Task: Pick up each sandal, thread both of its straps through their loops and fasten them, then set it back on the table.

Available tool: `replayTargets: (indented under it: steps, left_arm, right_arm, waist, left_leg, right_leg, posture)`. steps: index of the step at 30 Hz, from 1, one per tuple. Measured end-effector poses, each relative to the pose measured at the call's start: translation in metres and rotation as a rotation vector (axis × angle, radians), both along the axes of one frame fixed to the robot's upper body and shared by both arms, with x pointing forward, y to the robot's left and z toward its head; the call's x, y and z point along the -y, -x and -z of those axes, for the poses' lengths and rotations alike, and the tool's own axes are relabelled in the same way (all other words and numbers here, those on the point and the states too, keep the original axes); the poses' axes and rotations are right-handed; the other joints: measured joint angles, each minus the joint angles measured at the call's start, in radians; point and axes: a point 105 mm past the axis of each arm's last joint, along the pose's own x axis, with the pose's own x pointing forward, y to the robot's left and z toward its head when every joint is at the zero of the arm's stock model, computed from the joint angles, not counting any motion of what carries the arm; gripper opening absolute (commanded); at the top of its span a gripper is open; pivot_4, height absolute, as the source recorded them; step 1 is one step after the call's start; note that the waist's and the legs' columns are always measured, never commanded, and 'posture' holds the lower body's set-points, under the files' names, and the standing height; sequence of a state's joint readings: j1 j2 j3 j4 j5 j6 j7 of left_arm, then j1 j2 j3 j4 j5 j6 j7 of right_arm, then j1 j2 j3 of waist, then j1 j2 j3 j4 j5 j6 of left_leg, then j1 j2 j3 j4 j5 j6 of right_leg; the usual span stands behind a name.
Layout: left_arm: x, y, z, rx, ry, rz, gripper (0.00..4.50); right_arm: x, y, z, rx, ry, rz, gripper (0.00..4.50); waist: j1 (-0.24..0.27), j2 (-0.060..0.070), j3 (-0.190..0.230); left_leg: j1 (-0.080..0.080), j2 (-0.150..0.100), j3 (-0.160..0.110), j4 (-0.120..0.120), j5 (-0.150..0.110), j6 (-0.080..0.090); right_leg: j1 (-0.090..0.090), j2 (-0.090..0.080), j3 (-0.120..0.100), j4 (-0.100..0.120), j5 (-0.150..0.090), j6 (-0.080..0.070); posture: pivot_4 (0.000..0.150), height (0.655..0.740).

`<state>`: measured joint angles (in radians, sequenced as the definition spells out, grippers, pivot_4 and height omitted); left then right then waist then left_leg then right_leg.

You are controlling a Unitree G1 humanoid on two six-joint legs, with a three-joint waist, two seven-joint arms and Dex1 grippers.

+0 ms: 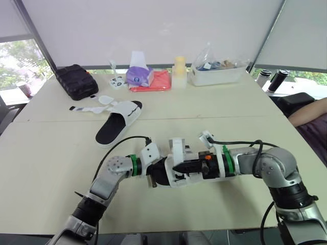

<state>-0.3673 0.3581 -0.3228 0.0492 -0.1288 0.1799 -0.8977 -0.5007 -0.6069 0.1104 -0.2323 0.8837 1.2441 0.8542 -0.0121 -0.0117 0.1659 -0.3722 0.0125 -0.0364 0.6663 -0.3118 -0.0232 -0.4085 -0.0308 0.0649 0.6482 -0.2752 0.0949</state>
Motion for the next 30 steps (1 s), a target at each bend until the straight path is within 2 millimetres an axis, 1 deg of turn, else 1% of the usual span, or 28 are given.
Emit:
replayTargets:
  steps: [2,5,13,23,27,30]
  left_arm:
    - [0.000,0.000,0.000,0.000,0.000,-0.002,0.00]
    - [0.000,0.000,0.000,0.001,0.000,-0.002,0.00]
    - [0.001,0.000,0.000,0.002,0.001,0.000,0.00]
    - [0.002,0.000,0.000,0.002,0.001,0.000,0.00]
    - [0.002,0.000,0.000,0.002,0.001,-0.001,0.00]
    - [0.002,0.000,0.000,0.002,0.001,0.000,0.00]
  right_arm:
    - [0.000,0.000,0.001,0.008,0.001,0.000,0.05]
    - [0.002,0.001,0.008,0.035,0.045,-0.014,0.05]
    - [0.007,-0.004,0.014,0.207,0.134,-0.075,0.05]
    - [0.008,-0.006,0.011,0.325,0.125,-0.160,0.05]
    - [0.012,-0.006,0.008,0.396,0.138,-0.202,0.05]
    - [0.011,-0.006,0.007,0.452,0.142,-0.228,0.05]
  waist:
    - [-0.001,0.000,0.000]
    - [0.000,0.000,0.000]
    - [0.001,-0.001,-0.001]
    - [0.001,-0.002,-0.001]
    - [0.001,-0.002,-0.001]
    - [0.001,-0.002,-0.001]
  left_leg:
    - [0.000,0.000,0.000,0.000,0.000,0.000]
    - [0.000,0.000,0.000,0.000,0.000,0.000]
    - [0.001,0.000,0.000,0.000,0.000,0.000]
    - [0.001,0.000,0.000,0.000,0.000,0.000]
    - [0.001,0.000,0.000,0.000,0.000,0.000]
    - [0.001,0.000,0.000,0.000,0.000,0.000]
  right_leg:
    - [0.000,0.000,0.000,0.000,0.000,0.000]
    - [0.000,0.000,0.000,0.000,0.000,0.000]
    - [0.001,0.000,0.000,-0.001,0.000,0.000]
    - [0.001,0.000,0.000,-0.001,0.000,0.000]
    - [0.001,0.000,0.000,-0.001,0.000,0.000]
    - [0.001,0.000,0.000,-0.001,0.000,0.000]
  posture:
    - [0.150,0.7400]
    - [0.150,0.7400]
    - [0.150,0.7400]
    - [0.150,0.7400]
    - [0.150,0.7400]
    - [0.150,0.7400]
